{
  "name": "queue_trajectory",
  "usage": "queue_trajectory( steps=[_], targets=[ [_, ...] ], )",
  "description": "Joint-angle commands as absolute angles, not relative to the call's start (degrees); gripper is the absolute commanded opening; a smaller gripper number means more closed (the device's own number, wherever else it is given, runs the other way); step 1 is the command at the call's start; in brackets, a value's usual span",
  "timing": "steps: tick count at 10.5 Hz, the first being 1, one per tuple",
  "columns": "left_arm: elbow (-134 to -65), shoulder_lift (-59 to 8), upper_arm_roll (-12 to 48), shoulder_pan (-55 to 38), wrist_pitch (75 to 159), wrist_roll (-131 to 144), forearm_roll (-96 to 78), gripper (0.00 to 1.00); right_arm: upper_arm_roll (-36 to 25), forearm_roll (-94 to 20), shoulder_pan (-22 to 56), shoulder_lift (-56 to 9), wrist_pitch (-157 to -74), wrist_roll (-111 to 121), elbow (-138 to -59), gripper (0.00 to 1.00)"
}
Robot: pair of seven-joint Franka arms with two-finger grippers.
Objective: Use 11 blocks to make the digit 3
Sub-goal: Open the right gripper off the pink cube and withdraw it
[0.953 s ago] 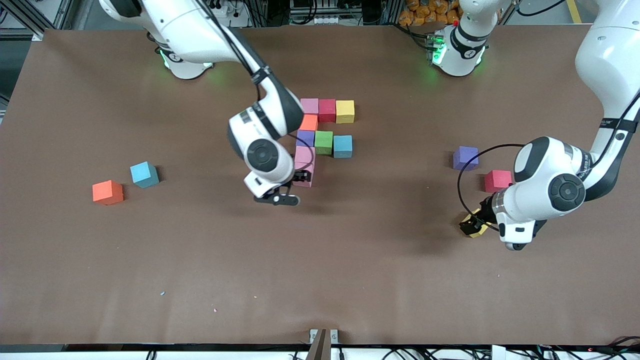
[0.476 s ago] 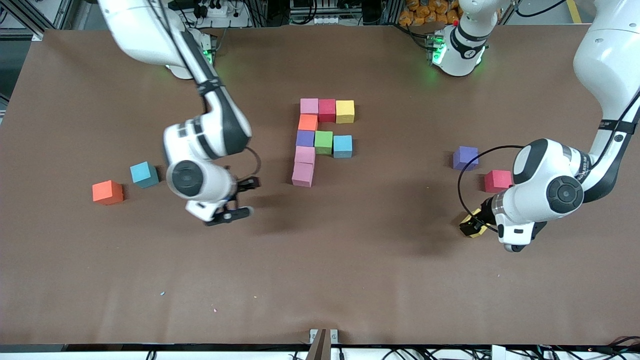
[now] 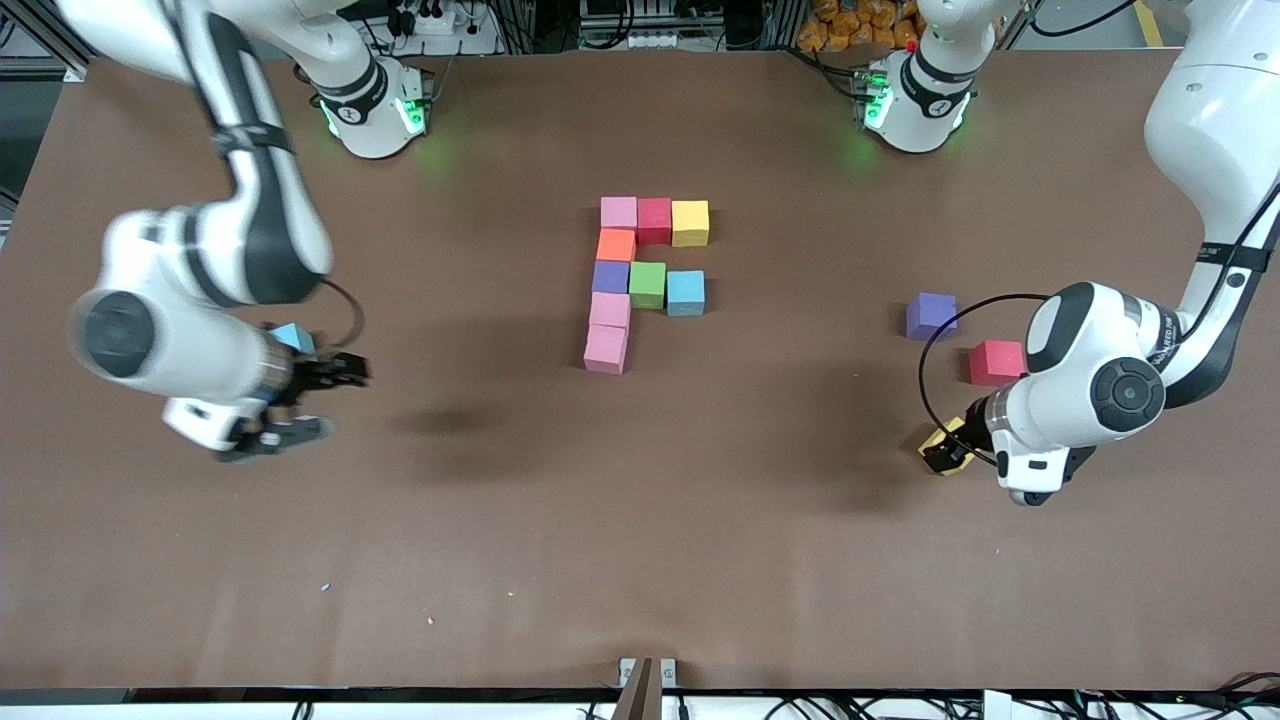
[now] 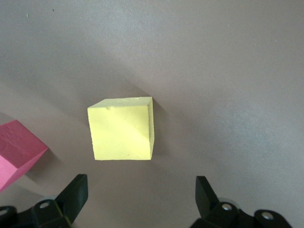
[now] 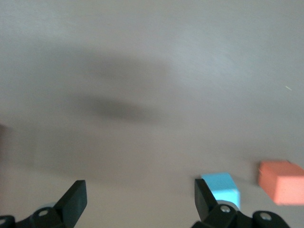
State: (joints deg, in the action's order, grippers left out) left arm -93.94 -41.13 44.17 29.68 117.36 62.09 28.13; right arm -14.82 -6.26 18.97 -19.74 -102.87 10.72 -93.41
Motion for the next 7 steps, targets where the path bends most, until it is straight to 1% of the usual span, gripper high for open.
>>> queue_trajectory(
  steps=[1,3,5,7],
  targets=[
    [-93.1,-41.2,43.6,28.2,117.1,61.6,30.8,1.00,-15.3,-5.0,15.6,-13.7,-100.4,14.6,-95.8,1.00],
    [-93.2,-41.3,43.2,28.0,117.1,62.5,30.8,1.00,-15.2,-3.3,11.7,-10.0,-98.7,16.4,-95.5,1.00],
    [-93.0,-42.3,41.4,27.4,117.1,62.5,30.9,1.00,-14.9,-1.9,8.5,-6.3,-96.2,16.5,-95.3,1.00],
    [-93.0,-42.2,39.8,24.9,116.9,62.7,30.5,1.00,-14.6,-1.4,4.9,-3.4,-94.8,17.0,-94.1,1.00]
  ],
)
